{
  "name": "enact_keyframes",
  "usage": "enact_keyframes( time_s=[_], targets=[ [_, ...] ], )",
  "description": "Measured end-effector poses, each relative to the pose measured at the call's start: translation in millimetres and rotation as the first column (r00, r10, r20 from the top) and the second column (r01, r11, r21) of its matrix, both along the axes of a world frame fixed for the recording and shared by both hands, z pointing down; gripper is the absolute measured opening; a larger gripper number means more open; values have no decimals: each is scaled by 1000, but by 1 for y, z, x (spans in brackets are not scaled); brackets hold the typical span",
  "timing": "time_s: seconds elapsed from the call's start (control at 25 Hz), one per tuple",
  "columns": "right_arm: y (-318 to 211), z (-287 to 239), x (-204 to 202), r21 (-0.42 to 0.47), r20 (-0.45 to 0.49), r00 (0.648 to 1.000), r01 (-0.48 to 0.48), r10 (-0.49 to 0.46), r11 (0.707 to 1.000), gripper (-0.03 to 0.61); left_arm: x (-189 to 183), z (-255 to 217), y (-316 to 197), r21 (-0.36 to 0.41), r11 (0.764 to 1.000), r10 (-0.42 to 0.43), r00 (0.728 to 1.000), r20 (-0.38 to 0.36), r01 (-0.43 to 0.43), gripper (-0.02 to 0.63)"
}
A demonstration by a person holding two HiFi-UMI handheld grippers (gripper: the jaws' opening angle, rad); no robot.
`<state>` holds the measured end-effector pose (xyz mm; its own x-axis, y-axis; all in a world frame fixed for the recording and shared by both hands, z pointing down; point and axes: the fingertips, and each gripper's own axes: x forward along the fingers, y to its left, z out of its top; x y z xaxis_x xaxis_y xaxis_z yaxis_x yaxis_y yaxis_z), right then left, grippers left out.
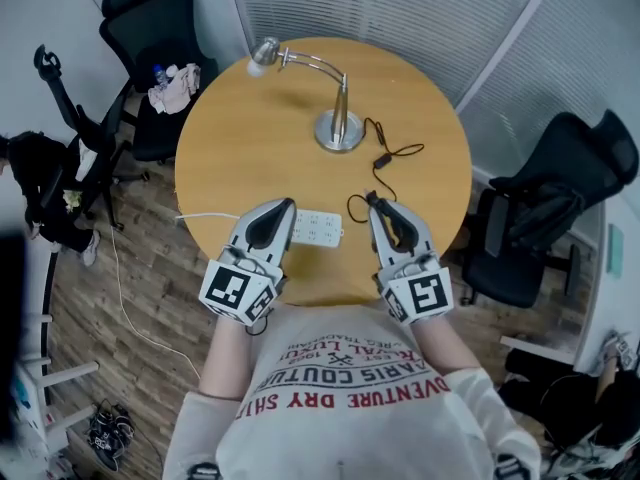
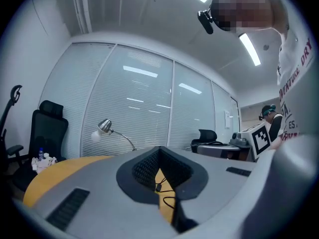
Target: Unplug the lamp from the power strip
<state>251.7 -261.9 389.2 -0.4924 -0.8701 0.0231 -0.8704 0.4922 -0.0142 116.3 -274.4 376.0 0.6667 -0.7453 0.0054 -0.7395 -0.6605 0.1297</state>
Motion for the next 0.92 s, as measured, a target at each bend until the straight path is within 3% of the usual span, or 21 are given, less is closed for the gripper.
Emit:
enact_keyframes(
  time_s=[0.92],
  targets=[
    [-11,13,-4,-32,-26,1000,-1,0,999,74,3,5,-8,9,1000,1,999,50,-1,28]
  ],
)
